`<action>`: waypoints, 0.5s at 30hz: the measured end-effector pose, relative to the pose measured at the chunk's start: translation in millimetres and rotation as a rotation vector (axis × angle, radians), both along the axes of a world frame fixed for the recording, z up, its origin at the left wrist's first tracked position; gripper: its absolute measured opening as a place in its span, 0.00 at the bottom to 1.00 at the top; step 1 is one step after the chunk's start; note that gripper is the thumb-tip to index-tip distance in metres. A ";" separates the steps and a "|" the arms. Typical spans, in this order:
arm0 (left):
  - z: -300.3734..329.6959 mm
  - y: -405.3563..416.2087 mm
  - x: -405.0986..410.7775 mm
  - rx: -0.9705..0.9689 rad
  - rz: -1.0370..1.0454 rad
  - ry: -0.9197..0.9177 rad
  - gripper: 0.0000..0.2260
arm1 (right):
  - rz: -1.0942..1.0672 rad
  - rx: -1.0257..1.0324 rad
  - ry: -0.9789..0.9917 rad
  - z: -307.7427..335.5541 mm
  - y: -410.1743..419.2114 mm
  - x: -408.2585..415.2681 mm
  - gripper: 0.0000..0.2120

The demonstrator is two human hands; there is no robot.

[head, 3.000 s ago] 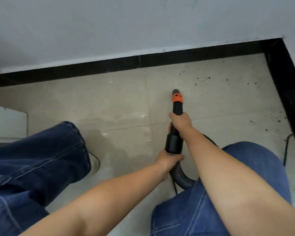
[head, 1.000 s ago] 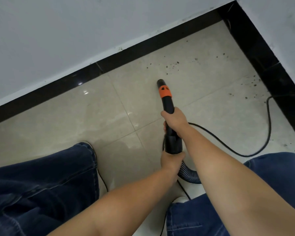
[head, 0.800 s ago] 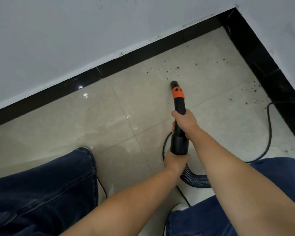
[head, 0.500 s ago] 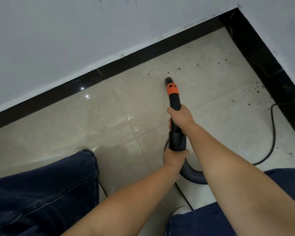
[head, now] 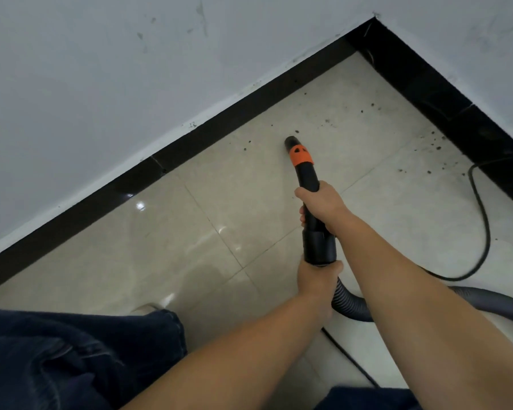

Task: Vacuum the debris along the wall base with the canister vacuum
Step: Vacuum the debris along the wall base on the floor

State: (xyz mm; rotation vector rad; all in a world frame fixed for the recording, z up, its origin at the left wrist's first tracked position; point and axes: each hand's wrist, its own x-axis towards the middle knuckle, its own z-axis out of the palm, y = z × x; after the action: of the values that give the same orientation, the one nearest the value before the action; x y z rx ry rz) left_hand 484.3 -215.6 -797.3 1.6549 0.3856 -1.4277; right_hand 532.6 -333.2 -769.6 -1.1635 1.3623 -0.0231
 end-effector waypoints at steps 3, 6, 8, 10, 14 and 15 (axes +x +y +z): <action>-7.0 -5.3 3.0 -0.018 -0.073 0.010 0.17 | -0.089 -0.044 0.007 -5.4 -6.5 -7.9 0.09; -11.4 -10.9 10.0 -0.014 -0.076 0.031 0.17 | -0.096 -0.069 -0.004 -8.4 -9.8 -0.2 0.08; -10.6 -12.8 16.1 -0.002 -0.030 0.040 0.19 | -0.039 -0.073 -0.003 -7.4 -8.4 12.8 0.09; -7.8 -14.8 23.2 -0.006 0.031 0.051 0.21 | 0.037 -0.073 0.003 -6.8 -7.1 27.1 0.09; -11.0 -22.0 35.3 -0.029 0.095 0.050 0.22 | 0.114 -0.070 -0.010 -4.9 -11.0 45.1 0.08; -9.7 -24.4 38.2 -0.038 0.105 0.054 0.21 | 0.127 -0.072 -0.009 -3.6 -13.2 48.1 0.08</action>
State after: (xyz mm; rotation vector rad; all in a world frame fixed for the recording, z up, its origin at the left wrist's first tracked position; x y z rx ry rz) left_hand 522.4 -240.0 -806.9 1.5462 0.4665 -1.3958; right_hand 580.8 -346.4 -773.2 -1.3068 1.2859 0.0134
